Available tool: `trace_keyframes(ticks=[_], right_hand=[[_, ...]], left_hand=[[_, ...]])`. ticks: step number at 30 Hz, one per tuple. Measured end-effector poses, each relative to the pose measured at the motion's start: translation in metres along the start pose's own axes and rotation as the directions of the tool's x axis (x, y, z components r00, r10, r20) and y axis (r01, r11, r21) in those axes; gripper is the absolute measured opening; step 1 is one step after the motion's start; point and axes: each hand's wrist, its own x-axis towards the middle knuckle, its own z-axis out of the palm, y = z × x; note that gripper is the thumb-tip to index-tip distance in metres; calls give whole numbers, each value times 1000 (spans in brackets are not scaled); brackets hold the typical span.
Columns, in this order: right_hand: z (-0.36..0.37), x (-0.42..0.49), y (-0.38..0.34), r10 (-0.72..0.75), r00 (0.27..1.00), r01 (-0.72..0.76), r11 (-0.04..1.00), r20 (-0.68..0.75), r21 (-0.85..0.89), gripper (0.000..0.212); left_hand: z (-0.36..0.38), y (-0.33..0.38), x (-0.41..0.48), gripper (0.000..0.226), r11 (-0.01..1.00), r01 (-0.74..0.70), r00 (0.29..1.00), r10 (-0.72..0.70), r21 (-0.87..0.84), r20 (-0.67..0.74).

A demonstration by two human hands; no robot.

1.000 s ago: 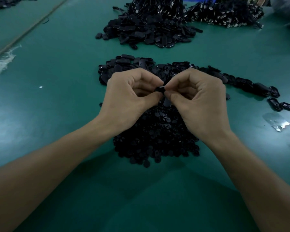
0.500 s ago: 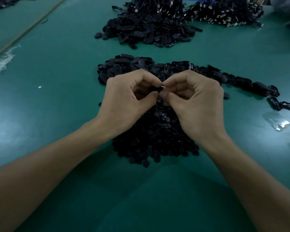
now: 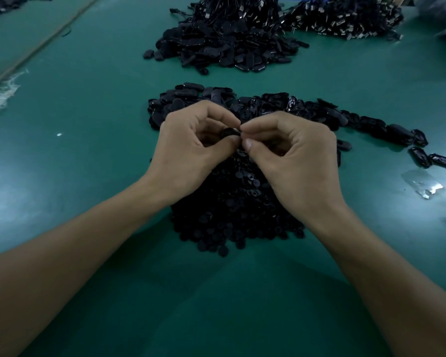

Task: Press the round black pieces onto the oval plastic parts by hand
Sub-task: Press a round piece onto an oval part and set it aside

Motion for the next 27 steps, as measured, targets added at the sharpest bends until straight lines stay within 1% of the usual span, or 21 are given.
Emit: trace_keyframes(ticks=[3, 5, 7, 13, 20, 27], right_hand=[[-7, 6, 7, 49, 998, -48, 999, 26, -18, 26], [-10, 9, 11, 121, 987, -130, 989, 105, 77, 23], [-12, 11, 13, 157, 974, -179, 976, 166, 127, 15], [-14, 12, 16, 236, 925, -288, 947, 297, 146, 8], [-14, 11, 15, 229, 935, -273, 952, 272, 138, 9], [-15, 13, 16, 232, 928, -286, 945, 291, 158, 11]], left_hand=[[1, 1, -1, 24, 994, 38, 997, -32, -103, 64], [0, 2, -1, 26, 984, 72, 994, -57, -165, 95], [0, 1, -1, 27, 972, 108, 991, -88, -208, 106], [-2, 1, 0, 26, 960, 156, 986, -136, -231, 96], [-2, 3, 0, 26, 955, 183, 982, -164, -232, 98], [-3, 3, 1, 27, 951, 202, 978, -181, -235, 108]])
